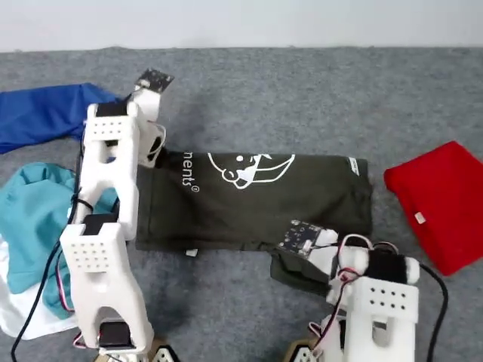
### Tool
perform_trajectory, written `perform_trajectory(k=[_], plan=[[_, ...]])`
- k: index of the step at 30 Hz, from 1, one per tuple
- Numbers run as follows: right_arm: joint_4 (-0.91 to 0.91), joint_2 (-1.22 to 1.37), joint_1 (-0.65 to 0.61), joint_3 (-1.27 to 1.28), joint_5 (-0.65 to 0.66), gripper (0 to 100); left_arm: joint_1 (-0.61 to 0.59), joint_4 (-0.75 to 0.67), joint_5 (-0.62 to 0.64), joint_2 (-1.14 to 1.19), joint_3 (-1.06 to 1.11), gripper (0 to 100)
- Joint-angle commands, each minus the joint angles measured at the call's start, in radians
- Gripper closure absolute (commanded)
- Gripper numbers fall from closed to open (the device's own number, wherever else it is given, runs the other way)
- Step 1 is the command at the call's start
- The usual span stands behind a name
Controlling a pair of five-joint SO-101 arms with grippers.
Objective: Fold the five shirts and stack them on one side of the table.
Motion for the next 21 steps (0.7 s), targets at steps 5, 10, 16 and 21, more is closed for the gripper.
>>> perform_trajectory(k=[5, 10, 16, 21], plan=[[-0.079, 0.099, 0.228, -0.008, 0.227, 77.5, 0.092, 0.305, 0.051, -0.031, -0.401, 86], [-0.104, 0.185, 0.251, -0.009, 0.278, 77.5, 0.103, 0.305, 0.080, -0.157, -0.348, 86], [-0.093, 0.200, 0.139, -0.006, 0.272, 77.5, 0.069, 0.304, 0.078, -0.275, -0.151, 86], [-0.128, 0.202, 0.015, 0.055, 0.270, 77.5, 0.066, 0.304, 0.075, -0.325, -0.067, 86]])
